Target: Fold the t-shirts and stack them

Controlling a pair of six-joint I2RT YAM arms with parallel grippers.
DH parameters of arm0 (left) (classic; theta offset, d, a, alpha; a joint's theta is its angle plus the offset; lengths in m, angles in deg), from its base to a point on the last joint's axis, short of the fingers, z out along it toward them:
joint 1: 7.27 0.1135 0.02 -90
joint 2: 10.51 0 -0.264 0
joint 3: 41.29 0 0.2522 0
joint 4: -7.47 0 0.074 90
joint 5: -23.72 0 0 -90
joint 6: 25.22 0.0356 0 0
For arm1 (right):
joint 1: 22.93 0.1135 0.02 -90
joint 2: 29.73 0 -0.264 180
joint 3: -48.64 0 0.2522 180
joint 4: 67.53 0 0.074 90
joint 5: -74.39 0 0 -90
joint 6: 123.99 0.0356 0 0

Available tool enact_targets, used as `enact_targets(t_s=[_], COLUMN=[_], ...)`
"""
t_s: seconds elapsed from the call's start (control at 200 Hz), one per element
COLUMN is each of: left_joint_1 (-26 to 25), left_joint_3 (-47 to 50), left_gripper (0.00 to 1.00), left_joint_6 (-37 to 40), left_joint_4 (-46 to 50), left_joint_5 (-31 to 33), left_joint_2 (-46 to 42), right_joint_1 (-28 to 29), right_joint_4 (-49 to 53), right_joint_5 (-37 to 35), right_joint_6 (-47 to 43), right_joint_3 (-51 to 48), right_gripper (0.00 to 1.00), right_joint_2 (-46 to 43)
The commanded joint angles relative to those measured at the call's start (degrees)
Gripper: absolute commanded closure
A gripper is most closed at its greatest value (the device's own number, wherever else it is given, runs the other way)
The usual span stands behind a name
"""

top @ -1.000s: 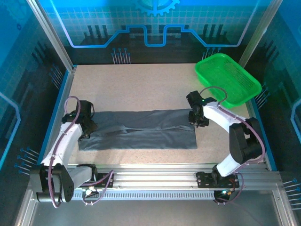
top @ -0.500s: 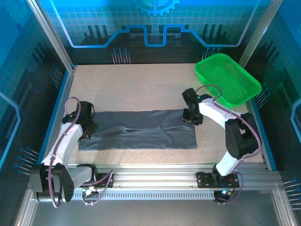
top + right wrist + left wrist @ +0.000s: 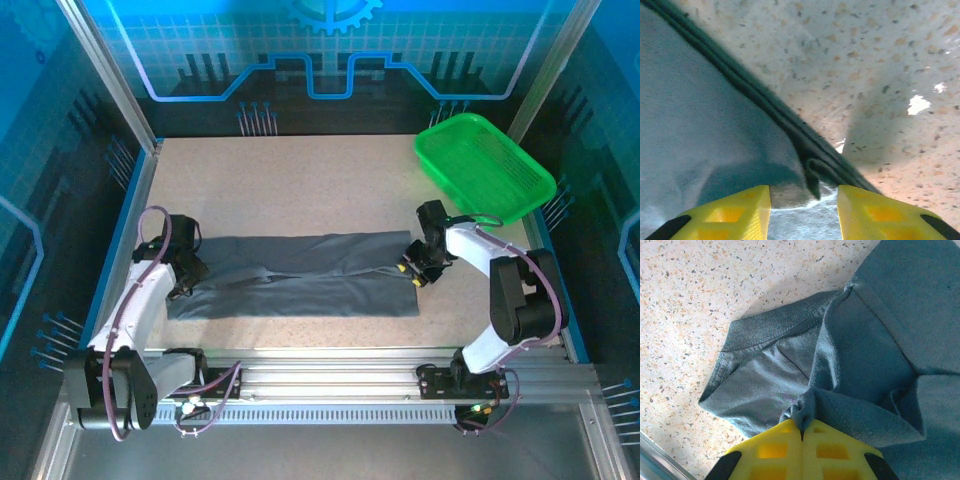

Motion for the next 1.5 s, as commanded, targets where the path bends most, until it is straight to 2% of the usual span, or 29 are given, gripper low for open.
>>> enact_targets(t_s=[0.0,0.295,0.55,0.77,0.97,1.03,1.07,1.145,1.175,1.281,1.381,1.431,1.496], left_joint_1=[-0.37,-0.34,-0.36,-0.34,-0.35,-0.34,-0.34,-0.35,-0.34,-0.32,1.51,3.71,6.49], left_joint_3=[0.54,0.04,-0.54,0.47,1.46,1.70,1.41,0.30,-0.48,-4.99,-9.85,-11.67,-12.72], left_gripper=[1.00,1.00,1.00,1.00,1.00,1.00,0.92,0.63,0.58,0.53,0.44,0.43,0.46], left_joint_6=[-0.97,-0.43,-0.39,-1.64,-4.08,-5.35,-6.23,-8.23,-8.84,-9.86,-8.96,-8.36,-7.08], left_joint_4=[0.03,0.12,0.43,1.06,2.30,3.08,3.77,4.95,5.11,4.80,2.68,0.66,-4.55], left_joint_5=[-0.52,-0.21,-0.12,0.11,-1.24,-2.30,-3.12,-4.64,-5.31,-5.42,-5.67,-8.26,-16.41], left_joint_2=[0.36,0.56,0.66,0.76,0.40,0.32,0.22,-0.18,-0.43,-0.44,2.83,5.72,10.36], right_joint_1=[-1.02,-3.73,-4.59,-3.46,-3.02,-3.03,-2.87,-2.07,-1.47,1.90,6.15,8.37,10.54], right_joint_4=[-1.43,0.51,5.03,5.36,7.18,8.01,8.60,9.43,9.65,11.32,10.36,9.85,9.63], right_joint_5=[3.54,0.61,-4.20,-2.62,-5.24,-6.56,-7.61,-9.78,-10.66,-13.52,-12.72,-11.54,-10.49], right_joint_6=[5.18,2.55,-5.38,-5.57,-5.28,-5.66,-6.03,-7.44,-8.18,-11.16,-13.55,-14.24,-14.45], right_joint_3=[0.39,1.53,6.90,5.42,4.00,4.54,5.27,7.18,8.16,12.90,16.11,17.54,19.04], right_gripper=[0.67,1.00,1.00,1.00,1.00,0.92,0.87,0.78,0.76,0.75,0.75,0.75,0.75], right_joint_2=[-0.09,1.51,1.11,2.34,1.44,0.82,0.27,-0.78,-1.04,-0.22,1.94,3.74,6.47])
